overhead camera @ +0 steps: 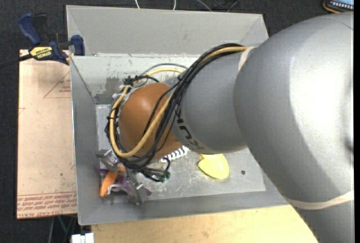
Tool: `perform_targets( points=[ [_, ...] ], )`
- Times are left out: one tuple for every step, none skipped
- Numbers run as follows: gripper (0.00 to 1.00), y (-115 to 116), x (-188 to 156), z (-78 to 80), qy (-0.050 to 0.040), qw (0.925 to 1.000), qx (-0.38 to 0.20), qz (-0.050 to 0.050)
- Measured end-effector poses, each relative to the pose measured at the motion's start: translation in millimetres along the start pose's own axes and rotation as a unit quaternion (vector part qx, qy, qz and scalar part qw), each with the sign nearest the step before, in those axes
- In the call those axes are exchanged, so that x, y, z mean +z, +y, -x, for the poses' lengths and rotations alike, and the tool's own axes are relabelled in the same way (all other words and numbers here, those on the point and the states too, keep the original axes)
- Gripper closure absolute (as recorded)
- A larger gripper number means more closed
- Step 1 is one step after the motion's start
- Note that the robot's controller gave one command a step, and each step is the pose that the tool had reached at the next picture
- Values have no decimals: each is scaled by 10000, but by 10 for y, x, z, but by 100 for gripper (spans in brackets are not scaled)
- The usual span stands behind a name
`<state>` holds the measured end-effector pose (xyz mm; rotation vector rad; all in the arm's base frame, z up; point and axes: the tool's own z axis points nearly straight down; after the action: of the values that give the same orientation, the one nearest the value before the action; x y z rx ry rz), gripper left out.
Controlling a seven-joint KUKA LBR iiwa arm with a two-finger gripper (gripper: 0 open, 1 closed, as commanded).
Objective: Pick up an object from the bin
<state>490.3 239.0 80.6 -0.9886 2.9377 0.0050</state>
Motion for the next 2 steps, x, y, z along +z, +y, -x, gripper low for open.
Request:
perform_targets(
  points=[
    [100, 5, -161, -35, 53, 10000, -9, 20],
    [100, 5, -161, -34, 50, 10000, -8, 21]
  ],
)
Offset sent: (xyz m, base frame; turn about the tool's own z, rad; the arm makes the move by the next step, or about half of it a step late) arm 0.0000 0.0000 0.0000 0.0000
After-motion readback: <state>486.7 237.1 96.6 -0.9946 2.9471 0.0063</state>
